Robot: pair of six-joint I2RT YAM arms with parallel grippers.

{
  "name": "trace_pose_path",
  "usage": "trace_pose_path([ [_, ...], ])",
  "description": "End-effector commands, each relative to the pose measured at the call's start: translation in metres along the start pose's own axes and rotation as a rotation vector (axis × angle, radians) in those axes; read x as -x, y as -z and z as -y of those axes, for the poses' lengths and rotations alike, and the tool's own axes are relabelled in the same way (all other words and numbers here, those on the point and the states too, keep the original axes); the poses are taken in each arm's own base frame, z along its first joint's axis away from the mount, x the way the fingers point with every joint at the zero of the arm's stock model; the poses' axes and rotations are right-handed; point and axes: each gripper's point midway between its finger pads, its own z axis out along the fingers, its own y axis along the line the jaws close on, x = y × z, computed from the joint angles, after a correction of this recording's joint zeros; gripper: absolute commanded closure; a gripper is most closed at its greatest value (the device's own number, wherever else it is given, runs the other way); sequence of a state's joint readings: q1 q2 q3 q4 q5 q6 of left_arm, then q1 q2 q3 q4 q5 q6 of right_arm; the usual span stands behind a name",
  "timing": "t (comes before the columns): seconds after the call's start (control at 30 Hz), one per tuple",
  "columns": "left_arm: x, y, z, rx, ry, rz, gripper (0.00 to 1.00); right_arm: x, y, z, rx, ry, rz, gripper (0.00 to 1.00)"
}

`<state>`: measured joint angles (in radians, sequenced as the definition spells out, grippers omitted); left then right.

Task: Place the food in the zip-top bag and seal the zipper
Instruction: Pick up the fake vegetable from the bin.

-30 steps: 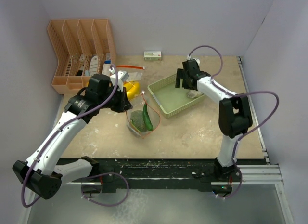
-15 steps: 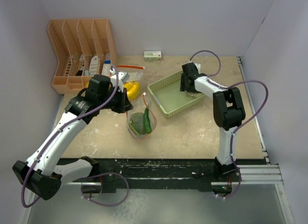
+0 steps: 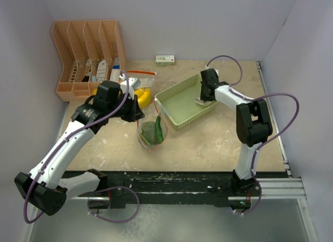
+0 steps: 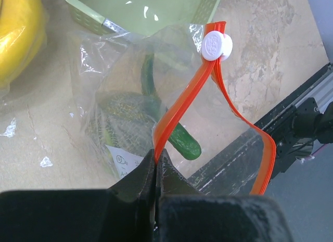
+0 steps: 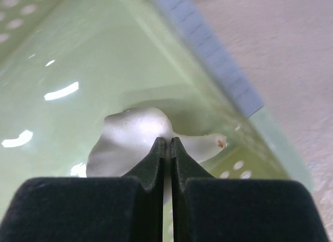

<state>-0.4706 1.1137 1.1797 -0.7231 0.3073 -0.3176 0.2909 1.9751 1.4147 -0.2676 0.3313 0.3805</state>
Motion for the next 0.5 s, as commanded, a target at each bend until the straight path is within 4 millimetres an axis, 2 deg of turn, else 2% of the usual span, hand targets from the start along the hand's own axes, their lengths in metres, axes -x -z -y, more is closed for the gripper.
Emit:
trace_pose_path([
  [0.0,0.012,-0.001,0.002,-0.013,-0.024,0.039,1.00,0.028,0.056,-0.048,0.283,0.022,0.096,1.00],
  [0.07,0.013,-0.001,0.002,-0.015,-0.023,0.041,1.00,0.045,0.082,-0.060,0.383,0.019,0.171,1.00],
  [0.13,0.012,-0.002,0.002,-0.015,-0.021,0.039,1.00,0.052,0.103,-0.069,0.476,0.026,0.213,1.00],
  [0.27,0.012,-0.002,0.002,-0.018,-0.019,0.038,1.00,0.052,0.129,-0.075,0.563,0.038,0.226,1.00],
  [0.33,0.012,-0.003,0.002,-0.016,-0.019,0.036,1.00,0.054,0.150,-0.079,0.629,0.032,0.256,1.00],
  [0.47,0.012,-0.006,0.001,-0.014,-0.018,0.031,1.00,0.066,0.220,-0.097,0.845,0.055,0.350,1.00],
])
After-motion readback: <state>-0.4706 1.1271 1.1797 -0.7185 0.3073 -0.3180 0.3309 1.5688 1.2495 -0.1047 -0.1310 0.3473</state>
